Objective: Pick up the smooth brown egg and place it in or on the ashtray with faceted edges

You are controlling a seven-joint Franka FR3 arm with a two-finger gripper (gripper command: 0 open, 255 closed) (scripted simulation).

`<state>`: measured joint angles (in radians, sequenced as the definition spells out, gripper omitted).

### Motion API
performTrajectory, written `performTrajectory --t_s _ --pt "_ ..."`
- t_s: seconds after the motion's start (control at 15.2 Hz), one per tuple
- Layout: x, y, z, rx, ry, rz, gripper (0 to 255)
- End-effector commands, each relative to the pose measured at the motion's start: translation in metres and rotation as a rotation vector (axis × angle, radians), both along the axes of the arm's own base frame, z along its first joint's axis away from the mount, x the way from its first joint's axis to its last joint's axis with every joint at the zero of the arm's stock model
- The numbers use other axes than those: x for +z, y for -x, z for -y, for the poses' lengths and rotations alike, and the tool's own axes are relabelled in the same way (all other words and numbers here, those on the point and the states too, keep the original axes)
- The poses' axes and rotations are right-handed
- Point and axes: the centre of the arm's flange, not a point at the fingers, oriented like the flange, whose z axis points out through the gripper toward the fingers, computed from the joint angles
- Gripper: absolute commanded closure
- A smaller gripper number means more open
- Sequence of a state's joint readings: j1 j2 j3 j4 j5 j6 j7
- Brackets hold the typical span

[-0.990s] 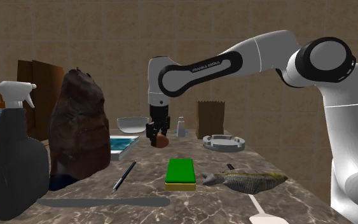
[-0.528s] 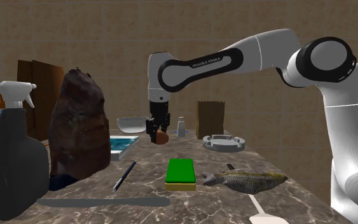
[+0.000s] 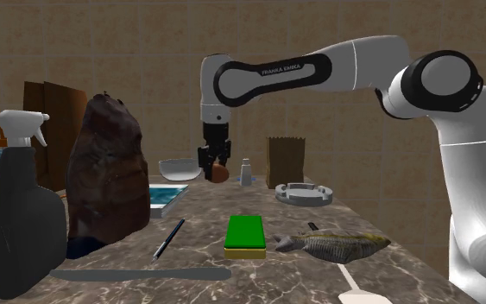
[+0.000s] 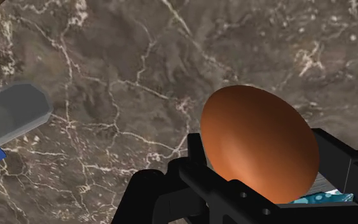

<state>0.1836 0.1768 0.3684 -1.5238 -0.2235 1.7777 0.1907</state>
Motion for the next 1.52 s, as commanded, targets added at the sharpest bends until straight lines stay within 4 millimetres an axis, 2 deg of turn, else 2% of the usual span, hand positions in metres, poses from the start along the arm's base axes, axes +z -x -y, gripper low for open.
performTrajectory --t_s 0.0,0.46,1.45 --pt "0.011 0.0 0.0 0.0 0.0 0.0 255" --pt "0.044 0.0 0.0 0.0 0.0 0.0 255" --pt "0.046 0.11 0.164 0.0 0.0 0.0 255"
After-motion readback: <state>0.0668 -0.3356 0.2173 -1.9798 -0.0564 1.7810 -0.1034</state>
